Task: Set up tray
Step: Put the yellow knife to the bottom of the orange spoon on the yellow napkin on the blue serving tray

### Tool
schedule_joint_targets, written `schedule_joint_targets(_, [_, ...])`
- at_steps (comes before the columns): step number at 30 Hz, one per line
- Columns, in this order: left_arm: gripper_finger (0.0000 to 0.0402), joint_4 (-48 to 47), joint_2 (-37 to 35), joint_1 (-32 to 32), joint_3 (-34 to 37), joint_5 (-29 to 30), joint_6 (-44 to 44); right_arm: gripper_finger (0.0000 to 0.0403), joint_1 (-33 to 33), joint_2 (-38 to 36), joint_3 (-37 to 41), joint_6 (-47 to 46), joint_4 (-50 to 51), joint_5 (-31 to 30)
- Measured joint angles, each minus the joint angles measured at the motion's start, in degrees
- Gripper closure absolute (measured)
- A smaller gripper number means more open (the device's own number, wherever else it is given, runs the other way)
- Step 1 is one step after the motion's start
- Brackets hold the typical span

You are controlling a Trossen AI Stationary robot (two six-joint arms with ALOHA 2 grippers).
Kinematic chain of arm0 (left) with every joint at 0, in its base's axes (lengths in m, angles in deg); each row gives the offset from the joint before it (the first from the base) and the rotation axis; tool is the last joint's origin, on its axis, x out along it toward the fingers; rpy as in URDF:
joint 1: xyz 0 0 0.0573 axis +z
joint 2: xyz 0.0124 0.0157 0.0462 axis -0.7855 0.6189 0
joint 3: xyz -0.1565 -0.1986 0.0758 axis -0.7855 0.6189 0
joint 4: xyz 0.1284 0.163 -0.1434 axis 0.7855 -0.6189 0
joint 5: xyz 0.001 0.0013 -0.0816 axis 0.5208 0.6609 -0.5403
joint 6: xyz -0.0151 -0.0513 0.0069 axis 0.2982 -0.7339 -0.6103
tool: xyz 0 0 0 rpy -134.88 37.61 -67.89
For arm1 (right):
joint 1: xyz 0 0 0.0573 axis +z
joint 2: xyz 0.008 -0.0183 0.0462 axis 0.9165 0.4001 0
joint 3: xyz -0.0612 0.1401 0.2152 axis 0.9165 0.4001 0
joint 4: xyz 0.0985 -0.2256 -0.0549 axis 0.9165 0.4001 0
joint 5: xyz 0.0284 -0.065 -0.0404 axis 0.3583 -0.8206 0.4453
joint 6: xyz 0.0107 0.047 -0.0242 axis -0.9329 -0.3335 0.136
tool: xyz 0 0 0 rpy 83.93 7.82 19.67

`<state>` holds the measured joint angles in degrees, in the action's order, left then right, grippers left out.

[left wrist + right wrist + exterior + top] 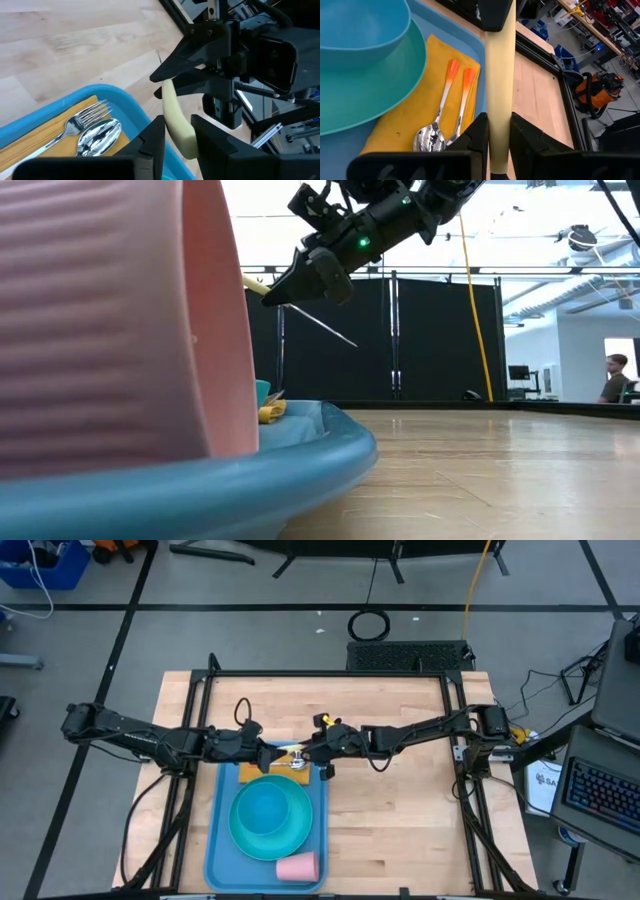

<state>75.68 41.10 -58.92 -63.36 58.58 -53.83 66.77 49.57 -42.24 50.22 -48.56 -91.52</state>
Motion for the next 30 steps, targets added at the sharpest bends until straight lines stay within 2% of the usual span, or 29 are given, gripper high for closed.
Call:
schedule_joint_targets(8, [0.0309, -0.22, -0.04, 0.00, 0.00, 0.22, 0.53, 0.0360, 0.00, 0.00, -0.02, 0.02, 0.06, 0.19])
schedule_joint_targets(14, [0.0311, -1.83, -0.04, -0.04, -0.02, 0.06, 0.07, 0.0360, -0.04, 0.00, -0.02, -0.42, 0.13, 2.73])
schedule_joint_targets(19, [0.0349, -3.23, -0.04, 0.02, -0.02, 0.68, -0.09, 0.0360, -0.02, 0.00, -0.02, -0.53, 0.15, 2.79])
schedule_joint_targets(30, [0.0349, -4.18, -0.04, 0.07, -0.02, 0.09, 0.95, 0.0358, -0.01, -0.02, -0.02, -0.79, 0.07, 3.01])
